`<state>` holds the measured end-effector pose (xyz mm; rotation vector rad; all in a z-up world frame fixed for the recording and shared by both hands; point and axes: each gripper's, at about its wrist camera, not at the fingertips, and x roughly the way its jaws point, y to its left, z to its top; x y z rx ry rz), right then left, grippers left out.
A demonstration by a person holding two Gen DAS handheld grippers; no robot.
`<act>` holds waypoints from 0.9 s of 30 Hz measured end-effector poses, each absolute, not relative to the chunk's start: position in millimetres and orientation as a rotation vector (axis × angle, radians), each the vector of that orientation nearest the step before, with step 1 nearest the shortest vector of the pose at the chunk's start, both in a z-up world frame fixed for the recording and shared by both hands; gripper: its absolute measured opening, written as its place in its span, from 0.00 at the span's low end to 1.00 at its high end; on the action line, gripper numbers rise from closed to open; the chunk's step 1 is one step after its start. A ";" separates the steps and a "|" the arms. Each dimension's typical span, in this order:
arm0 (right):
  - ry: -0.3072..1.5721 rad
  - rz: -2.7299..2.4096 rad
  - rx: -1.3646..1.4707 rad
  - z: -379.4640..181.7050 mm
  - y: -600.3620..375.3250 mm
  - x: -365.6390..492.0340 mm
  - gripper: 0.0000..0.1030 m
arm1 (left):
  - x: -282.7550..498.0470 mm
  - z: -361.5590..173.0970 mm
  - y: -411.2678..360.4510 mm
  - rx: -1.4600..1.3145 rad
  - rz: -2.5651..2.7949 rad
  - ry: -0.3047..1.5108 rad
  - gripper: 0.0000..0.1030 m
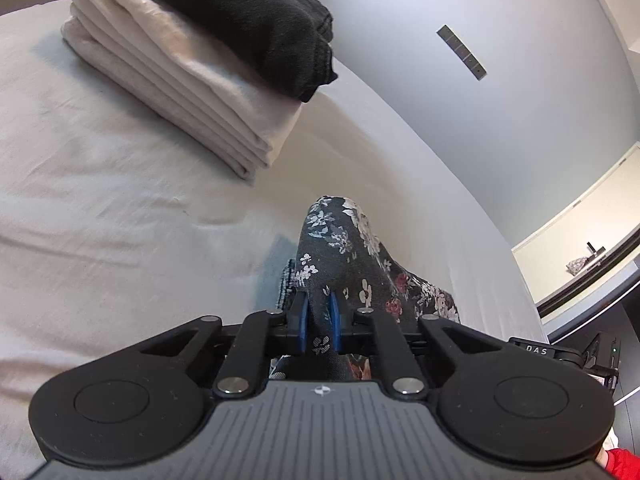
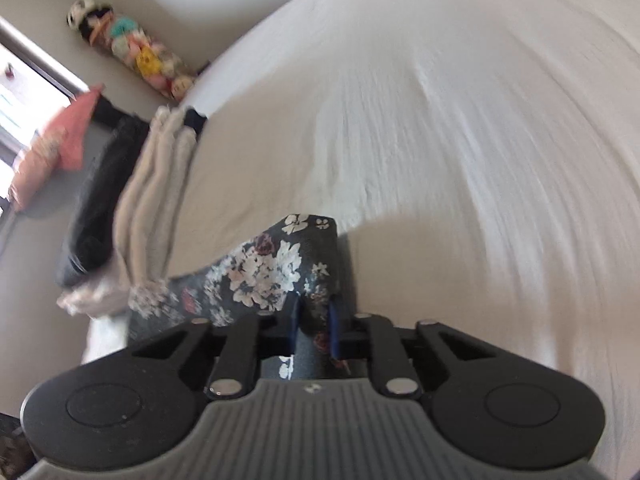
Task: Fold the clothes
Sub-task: 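Grasp the folded floral jeans edge with the right tool beside the left tool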
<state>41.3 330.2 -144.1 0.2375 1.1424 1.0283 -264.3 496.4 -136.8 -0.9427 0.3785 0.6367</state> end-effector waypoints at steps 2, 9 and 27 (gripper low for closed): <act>1.143 1.028 0.270 -147.6 323.4 44.2 0.11 | -263.5 -138.2 496.5 -0.948 0.619 0.383 0.11; 1.163 0.978 0.266 -163.9 328.4 47.4 0.10 | -249.8 -149.7 496.5 -0.915 0.662 0.474 0.13; 1.192 1.101 0.098 -140.5 295.0 25.9 0.55 | -283.1 -142.2 509.3 -1.078 0.606 0.528 0.66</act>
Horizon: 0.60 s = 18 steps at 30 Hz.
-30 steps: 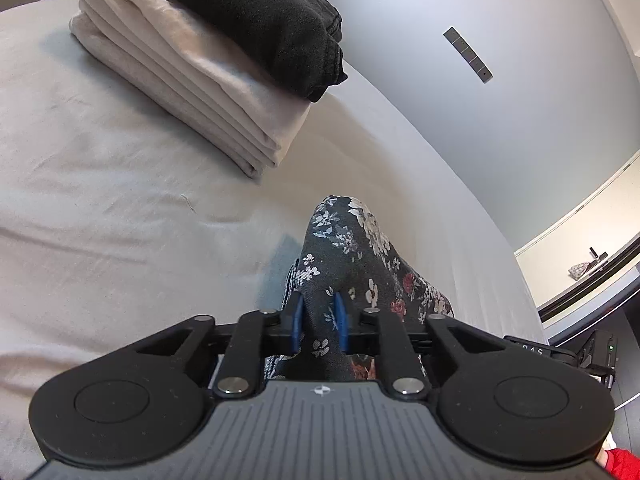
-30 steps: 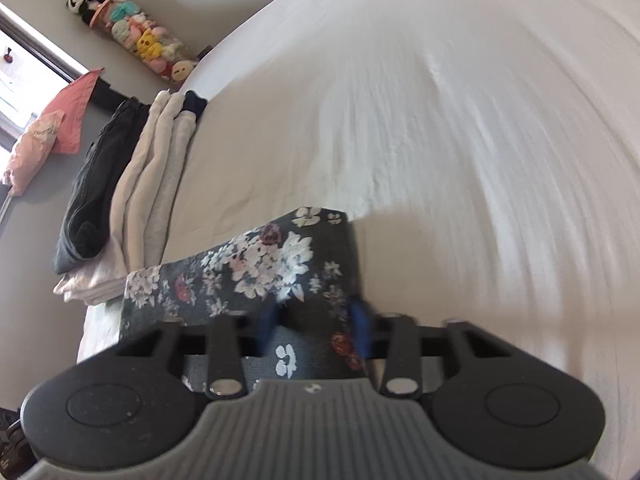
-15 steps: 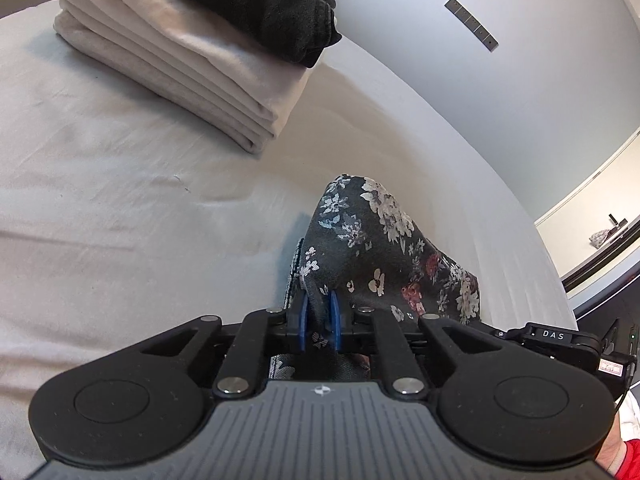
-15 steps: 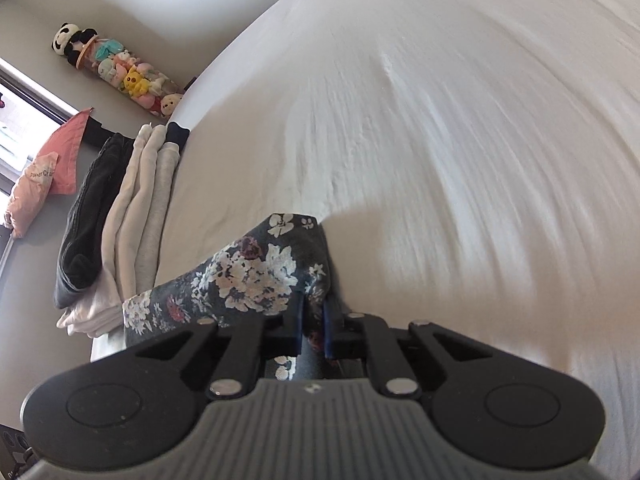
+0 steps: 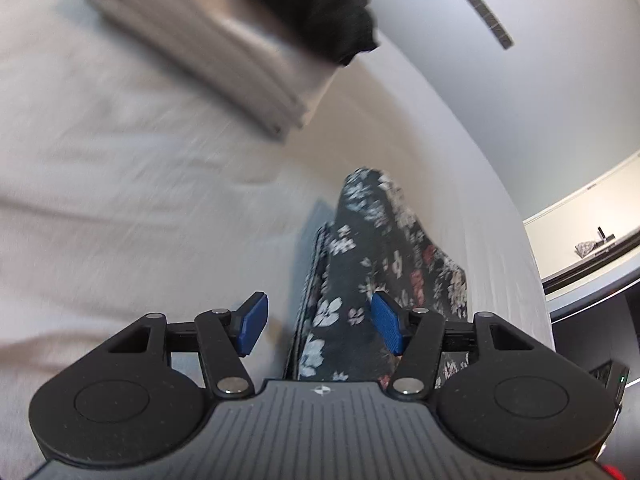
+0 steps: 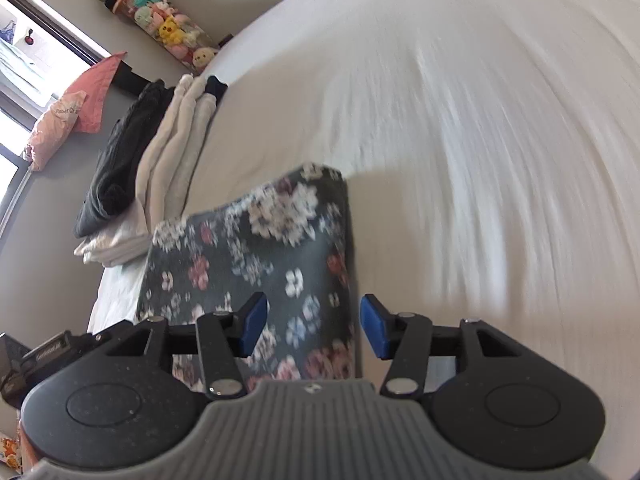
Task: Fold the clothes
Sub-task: 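Grasp the folded floral jeans edge with the right tool beside the left tool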
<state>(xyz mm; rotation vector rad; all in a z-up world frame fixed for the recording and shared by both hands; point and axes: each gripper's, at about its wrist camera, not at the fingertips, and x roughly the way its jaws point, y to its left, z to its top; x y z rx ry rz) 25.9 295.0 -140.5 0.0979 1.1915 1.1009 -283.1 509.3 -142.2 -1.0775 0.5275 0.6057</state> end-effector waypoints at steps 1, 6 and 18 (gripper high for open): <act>1.208 1.093 0.100 -143.9 291.8 25.2 0.55 | -283.8 -145.6 510.8 -1.100 0.598 0.532 0.66; 1.271 1.080 0.149 -155.6 279.1 22.9 0.55 | -281.0 -159.2 514.1 -1.179 0.550 0.530 0.66; 1.356 1.101 0.188 -160.1 263.1 17.9 0.55 | -263.1 -182.4 527.8 -1.291 0.451 0.569 0.51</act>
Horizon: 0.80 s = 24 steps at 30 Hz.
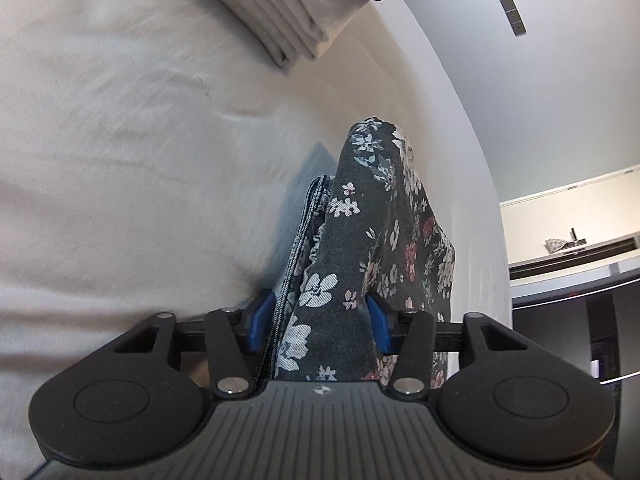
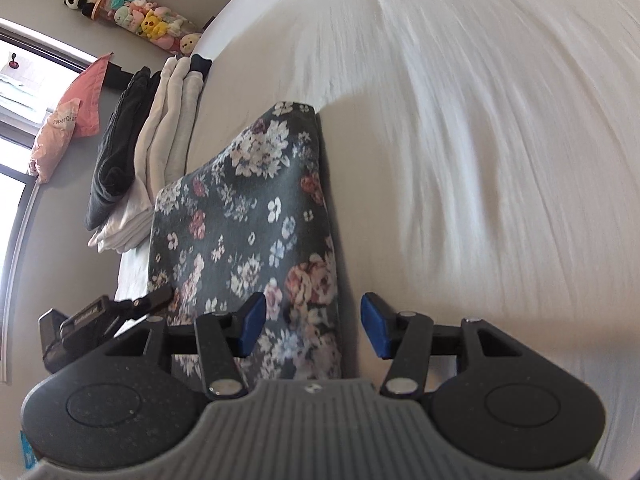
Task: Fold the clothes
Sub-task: 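Grasp the folded floral jeans edge with the right tool beside the left tool, then lift the floral jeans bundle with both tools toward the clothes stack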
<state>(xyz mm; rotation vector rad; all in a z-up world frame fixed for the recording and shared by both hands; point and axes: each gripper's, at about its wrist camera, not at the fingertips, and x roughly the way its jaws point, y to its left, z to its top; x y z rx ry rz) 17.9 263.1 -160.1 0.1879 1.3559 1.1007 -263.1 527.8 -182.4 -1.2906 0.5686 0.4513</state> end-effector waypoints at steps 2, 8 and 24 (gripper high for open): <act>1.378 1.101 0.199 -161.9 257.6 14.2 0.55 | -262.5 -186.5 532.2 -1.322 0.425 0.570 0.45; 1.460 1.100 0.259 -172.2 236.7 -0.4 0.55 | -258.3 -193.7 545.1 -1.374 0.357 0.593 0.44; 1.496 1.024 0.395 -181.0 239.0 -20.0 0.40 | -244.2 -193.8 553.5 -1.327 0.337 0.601 0.41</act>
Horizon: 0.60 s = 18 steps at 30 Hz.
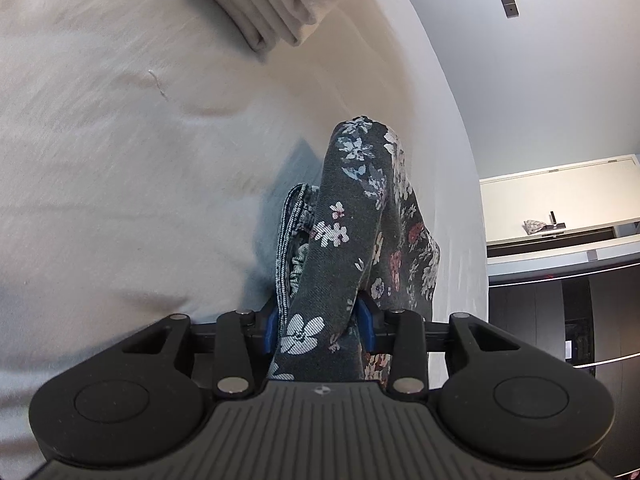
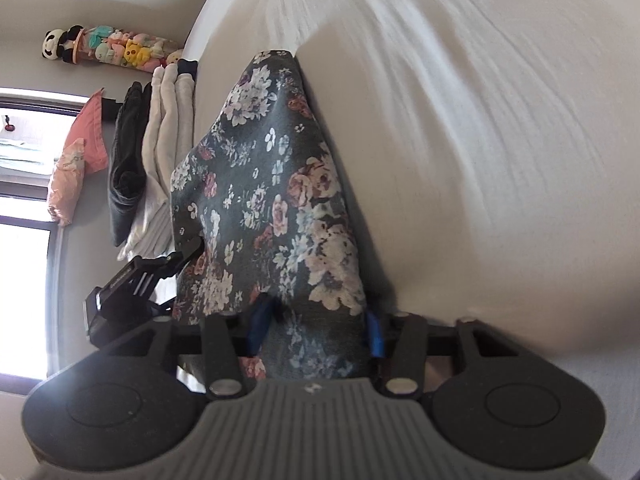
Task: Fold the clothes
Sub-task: 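Lift the floral jeans bundle with both tools toward the clothes stack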
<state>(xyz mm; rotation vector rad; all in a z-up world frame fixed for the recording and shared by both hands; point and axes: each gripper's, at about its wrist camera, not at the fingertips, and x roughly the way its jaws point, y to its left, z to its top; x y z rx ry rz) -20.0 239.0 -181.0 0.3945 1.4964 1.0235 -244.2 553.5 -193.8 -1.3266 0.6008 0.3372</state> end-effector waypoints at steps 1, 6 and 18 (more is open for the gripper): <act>1.488 1.013 0.387 -180.6 240.3 -21.5 0.36 | -244.2 -193.4 552.4 -1.322 0.341 0.601 0.40; 1.436 1.007 0.352 -169.7 241.0 -25.4 0.20 | -241.3 -189.9 546.0 -1.296 0.360 0.595 0.36; 1.331 1.014 0.248 -139.9 238.5 -9.4 0.15 | -239.3 -173.1 507.4 -1.253 0.437 0.565 0.30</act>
